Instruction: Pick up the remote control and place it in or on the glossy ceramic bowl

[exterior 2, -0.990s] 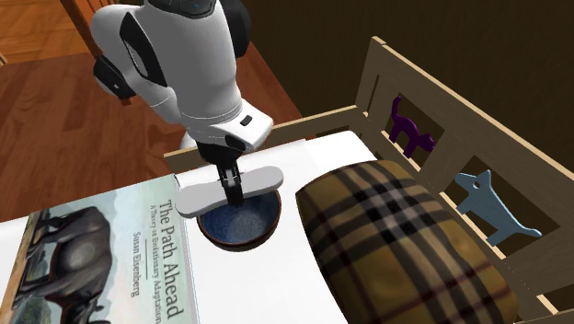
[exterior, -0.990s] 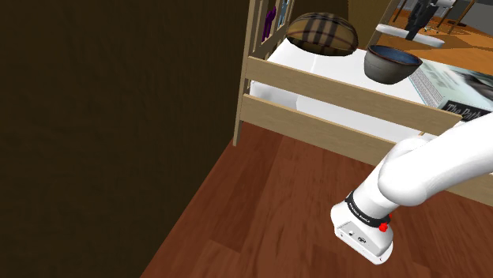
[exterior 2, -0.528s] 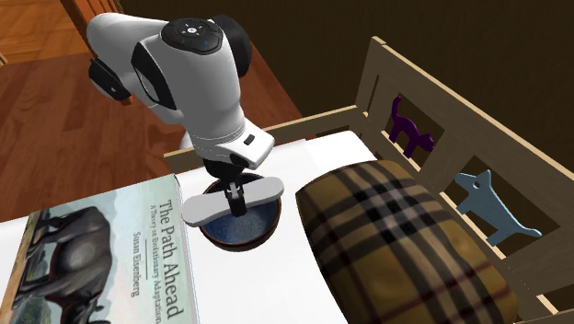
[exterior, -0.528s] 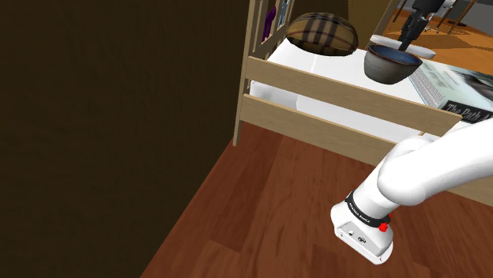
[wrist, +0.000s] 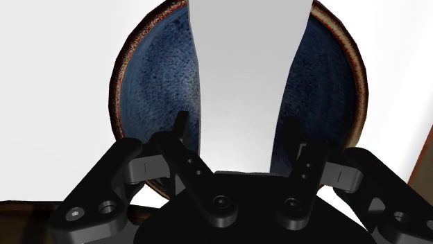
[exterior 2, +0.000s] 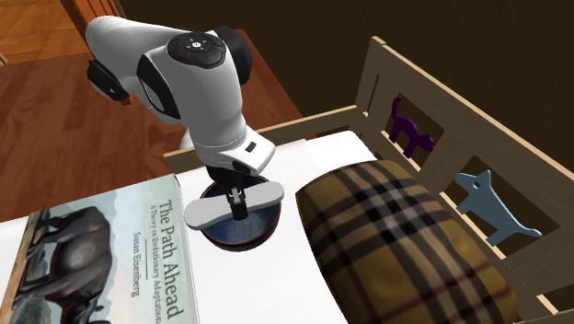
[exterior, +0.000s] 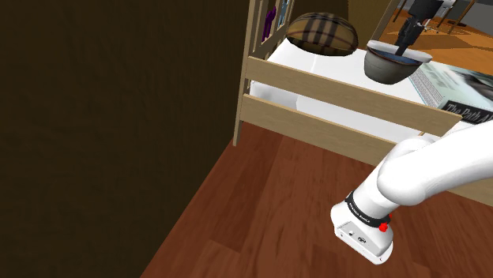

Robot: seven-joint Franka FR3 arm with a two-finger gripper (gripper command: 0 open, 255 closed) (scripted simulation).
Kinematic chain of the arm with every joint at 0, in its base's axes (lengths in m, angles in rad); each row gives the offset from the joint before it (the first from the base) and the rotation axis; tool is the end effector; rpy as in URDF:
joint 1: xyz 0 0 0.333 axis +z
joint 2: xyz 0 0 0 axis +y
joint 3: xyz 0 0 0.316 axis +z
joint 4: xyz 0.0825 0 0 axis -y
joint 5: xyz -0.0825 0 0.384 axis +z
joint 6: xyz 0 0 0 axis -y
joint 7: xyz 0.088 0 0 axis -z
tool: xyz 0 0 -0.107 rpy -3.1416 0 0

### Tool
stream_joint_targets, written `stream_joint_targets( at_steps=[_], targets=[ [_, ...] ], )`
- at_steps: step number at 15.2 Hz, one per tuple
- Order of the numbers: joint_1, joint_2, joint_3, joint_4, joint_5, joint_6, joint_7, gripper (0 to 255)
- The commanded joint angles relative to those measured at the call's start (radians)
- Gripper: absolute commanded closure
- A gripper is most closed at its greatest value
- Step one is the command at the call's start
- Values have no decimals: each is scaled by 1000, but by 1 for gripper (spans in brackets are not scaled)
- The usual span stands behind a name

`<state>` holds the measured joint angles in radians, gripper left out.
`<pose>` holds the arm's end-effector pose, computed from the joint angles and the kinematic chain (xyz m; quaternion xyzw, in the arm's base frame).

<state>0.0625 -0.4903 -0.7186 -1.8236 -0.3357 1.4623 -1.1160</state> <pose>0.2642 -0.3560 0.6601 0.9714 0.2372 -0.0023 0.0112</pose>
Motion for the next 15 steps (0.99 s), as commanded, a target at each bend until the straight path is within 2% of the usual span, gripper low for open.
stream_joint_targets(
  at_steps=[1,2,7,11,15],
  targets=[
    [-1,0,-1,-1,-1,0,0,255],
    [0,0,-1,-1,0,0,0,0],
    [-1,0,-1,-1,-1,0,0,0],
    [22,67,-9,180,33,-119,-34,0],
    [22,67,-9,180,33,-119,-34,0]
  ],
)
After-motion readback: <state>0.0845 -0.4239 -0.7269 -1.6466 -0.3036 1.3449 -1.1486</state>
